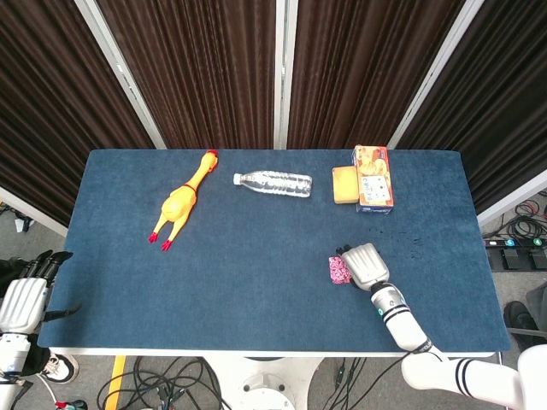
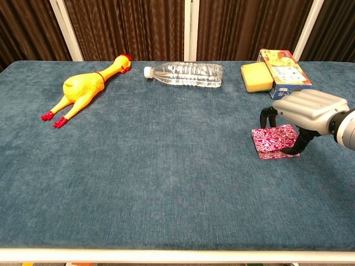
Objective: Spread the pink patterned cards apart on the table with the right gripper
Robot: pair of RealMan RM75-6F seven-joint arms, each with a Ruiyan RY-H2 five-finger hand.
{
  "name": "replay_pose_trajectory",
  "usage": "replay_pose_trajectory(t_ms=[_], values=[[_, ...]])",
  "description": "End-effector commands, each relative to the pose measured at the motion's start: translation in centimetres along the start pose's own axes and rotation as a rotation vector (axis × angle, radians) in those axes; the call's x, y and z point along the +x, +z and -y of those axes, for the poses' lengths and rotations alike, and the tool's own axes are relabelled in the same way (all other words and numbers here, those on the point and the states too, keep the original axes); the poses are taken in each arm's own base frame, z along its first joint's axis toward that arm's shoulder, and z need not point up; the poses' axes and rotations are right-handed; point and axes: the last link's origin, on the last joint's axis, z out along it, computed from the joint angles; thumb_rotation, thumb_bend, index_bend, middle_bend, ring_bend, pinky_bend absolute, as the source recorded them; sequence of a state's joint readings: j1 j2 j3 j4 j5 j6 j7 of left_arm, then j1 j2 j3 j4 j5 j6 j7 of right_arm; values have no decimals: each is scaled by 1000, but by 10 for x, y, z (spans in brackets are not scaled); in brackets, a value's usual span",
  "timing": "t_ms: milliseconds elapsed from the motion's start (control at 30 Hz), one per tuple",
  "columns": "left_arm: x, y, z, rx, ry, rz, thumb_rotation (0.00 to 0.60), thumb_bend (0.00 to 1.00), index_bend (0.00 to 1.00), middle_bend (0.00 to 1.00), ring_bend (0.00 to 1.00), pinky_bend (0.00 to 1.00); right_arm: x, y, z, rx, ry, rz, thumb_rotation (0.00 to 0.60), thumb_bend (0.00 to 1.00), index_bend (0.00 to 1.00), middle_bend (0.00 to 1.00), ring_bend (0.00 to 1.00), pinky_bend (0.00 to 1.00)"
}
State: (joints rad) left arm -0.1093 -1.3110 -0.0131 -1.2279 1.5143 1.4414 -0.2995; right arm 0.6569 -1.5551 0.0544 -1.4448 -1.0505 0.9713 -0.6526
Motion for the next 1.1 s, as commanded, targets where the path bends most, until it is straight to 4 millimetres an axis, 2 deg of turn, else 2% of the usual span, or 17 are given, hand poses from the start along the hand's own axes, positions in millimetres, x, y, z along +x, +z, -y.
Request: replay_pose_trajectory(t_ms=[33,367,700,900,1100], values=[[0,0,0,0,0,0,600,32,164,149,63,178,3,0,1,3,-1,-9,600,162,439,385,873,973],[0,0,0,0,-1,1,600,30,163,150,63,177,14,4,16,37,10,-33,600,162,462,407,873,973],[-1,0,2,6,-2,3,600,31,164,149,64,178,31,28,64,123,14,-41,600,162,466,411,872,973],[-1,-1,3,10,-4,4,600,30,163,149,63,178,35,42,92,150,23,-26,600,163,466,411,872,973],[0,-2,6,15,-8,2,600,31,164,149,63,178,30,50,105,153,24,-7,600,161,470,408,872,973]])
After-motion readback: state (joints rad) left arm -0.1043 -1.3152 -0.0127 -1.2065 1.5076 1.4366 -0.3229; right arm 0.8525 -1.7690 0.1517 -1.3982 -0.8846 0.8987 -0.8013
